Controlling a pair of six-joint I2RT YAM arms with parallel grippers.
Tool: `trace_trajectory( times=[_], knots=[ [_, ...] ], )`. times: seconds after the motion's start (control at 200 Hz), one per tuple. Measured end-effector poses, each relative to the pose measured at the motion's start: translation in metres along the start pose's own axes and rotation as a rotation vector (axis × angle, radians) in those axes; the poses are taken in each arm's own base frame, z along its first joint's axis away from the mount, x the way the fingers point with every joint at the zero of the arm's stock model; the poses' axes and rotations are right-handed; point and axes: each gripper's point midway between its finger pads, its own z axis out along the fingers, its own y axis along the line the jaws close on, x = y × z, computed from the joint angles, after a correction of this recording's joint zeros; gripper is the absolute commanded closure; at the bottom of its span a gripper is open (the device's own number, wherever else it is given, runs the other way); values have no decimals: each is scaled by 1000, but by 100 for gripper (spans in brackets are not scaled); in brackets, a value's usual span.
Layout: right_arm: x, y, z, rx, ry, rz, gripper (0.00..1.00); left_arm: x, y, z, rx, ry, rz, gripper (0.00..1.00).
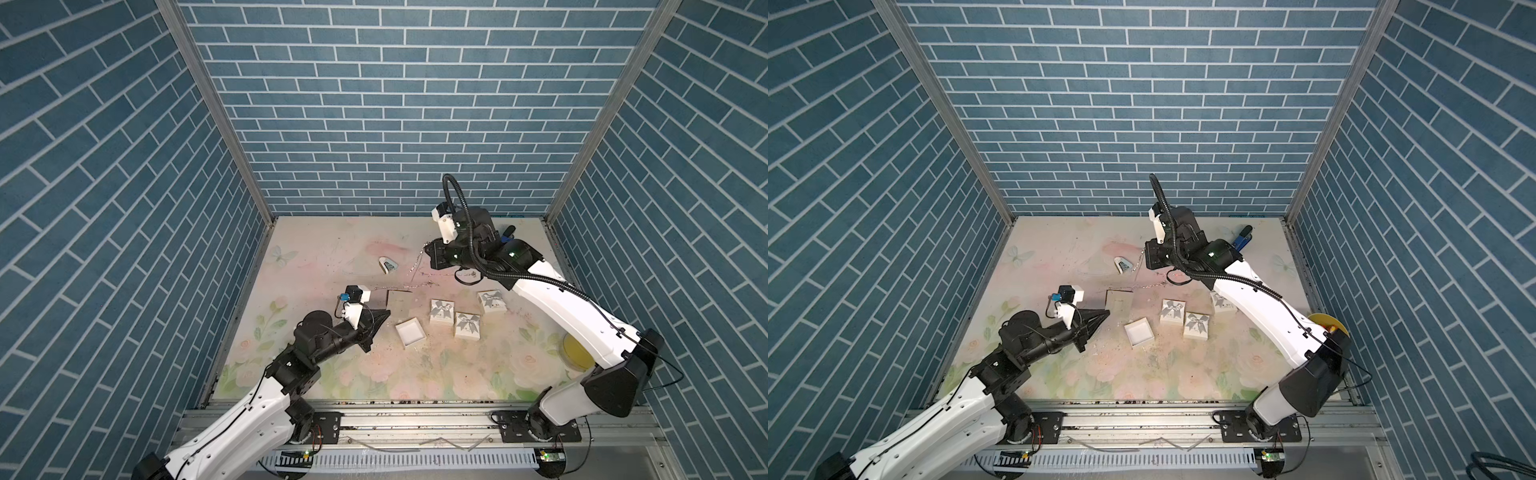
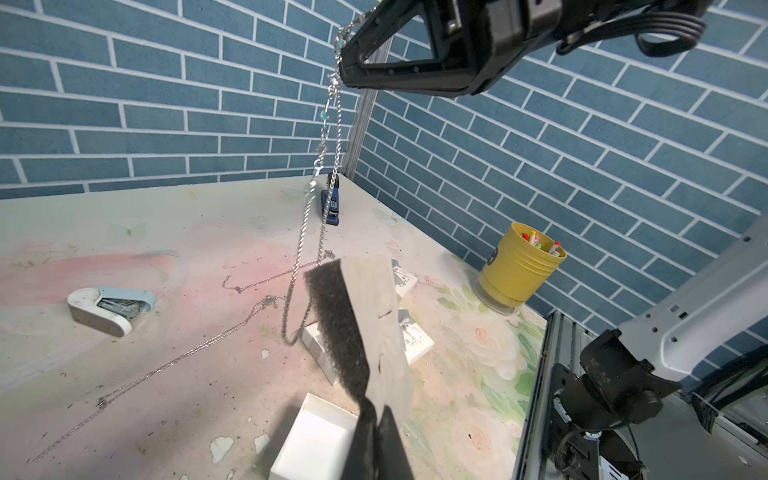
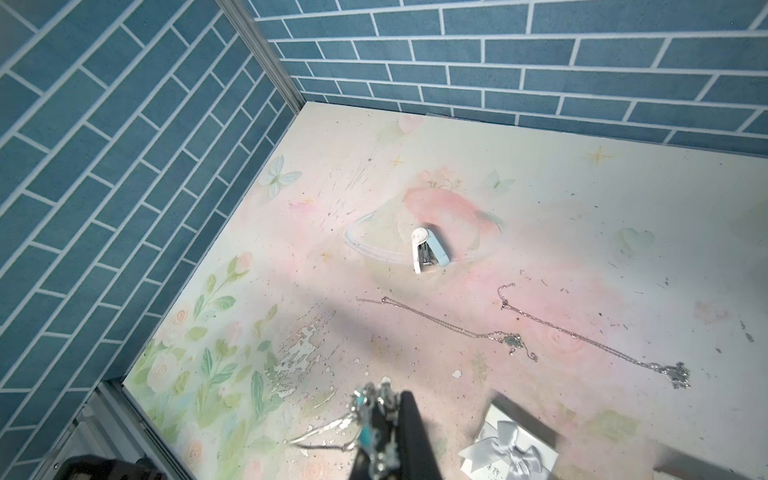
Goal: Take the necklace out of the lift-off lid jewelry box
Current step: Place the necklace at the center of the board.
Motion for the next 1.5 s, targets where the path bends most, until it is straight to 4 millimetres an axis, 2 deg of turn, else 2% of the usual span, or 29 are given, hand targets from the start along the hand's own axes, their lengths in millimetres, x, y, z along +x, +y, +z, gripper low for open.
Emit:
trace_trajectory(
  times=[0.29, 0.46, 0.575, 0.725, 0.97, 1.075, 1.33, 1.5],
  knots=[
    [2, -11, 24, 32, 56, 15, 100, -7, -9, -27, -11, -39, 26, 100],
    [9, -6, 37, 6, 106, 17, 100, -12, 10, -50, -164, -82, 36, 100],
    [17, 5, 44, -21, 142, 7, 100, -16, 28, -69, -295, -110, 33, 100],
    [31, 34, 52, -84, 194, -26, 100, -18, 48, -95, -457, -130, 22, 100],
    [72, 94, 73, -215, 313, -92, 100, -15, 72, -129, -652, -150, -5, 100],
    [88, 114, 81, -258, 362, -111, 100, -11, 78, -138, -706, -148, -14, 100],
    [110, 150, 96, -340, 421, -135, 100, -11, 85, -155, -784, -146, -17, 100],
    [143, 185, 113, -406, 498, -154, 100, -10, 87, -162, -807, -151, -16, 100]
  ],
)
